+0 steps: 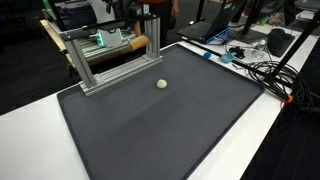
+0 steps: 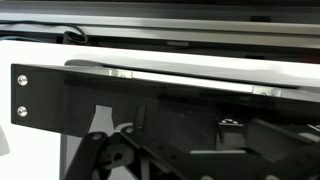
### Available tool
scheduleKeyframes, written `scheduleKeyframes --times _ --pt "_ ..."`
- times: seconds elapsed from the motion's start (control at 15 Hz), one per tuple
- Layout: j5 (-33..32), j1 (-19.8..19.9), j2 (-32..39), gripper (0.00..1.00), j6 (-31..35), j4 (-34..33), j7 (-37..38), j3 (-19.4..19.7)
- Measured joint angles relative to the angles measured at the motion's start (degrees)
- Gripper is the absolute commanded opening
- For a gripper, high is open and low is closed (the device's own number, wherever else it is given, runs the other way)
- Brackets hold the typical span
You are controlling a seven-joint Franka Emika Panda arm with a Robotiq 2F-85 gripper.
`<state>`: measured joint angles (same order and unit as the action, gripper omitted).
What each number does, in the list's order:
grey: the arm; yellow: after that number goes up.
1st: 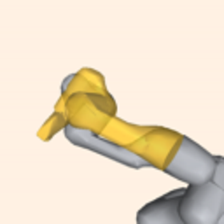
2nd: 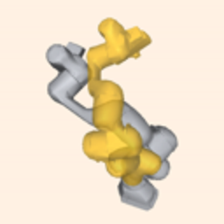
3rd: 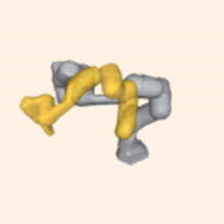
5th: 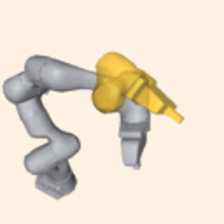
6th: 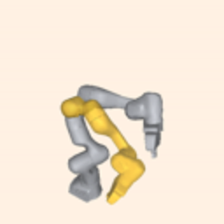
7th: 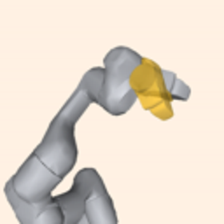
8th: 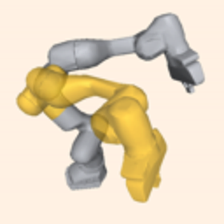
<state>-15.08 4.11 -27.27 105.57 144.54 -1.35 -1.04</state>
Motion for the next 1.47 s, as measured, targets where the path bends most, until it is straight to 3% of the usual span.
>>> scheduleKeyframes --times 0.67,1.07,1.27,1.47 --pt "-0.01 -0.10 -0.20 1.00 -0.10 -0.13 -0.02 0.20" --pt "0.68 -0.29 -6.65 1.00 -3.32 -1.93 -4.75 2.88" --pt "5.87 -1.44 -9.51 1.00 -7.34 -2.62 -4.54 3.29" --pt "12.39 -2.45 -10.68 1.00 -8.98 -3.14 0.35 2.78"
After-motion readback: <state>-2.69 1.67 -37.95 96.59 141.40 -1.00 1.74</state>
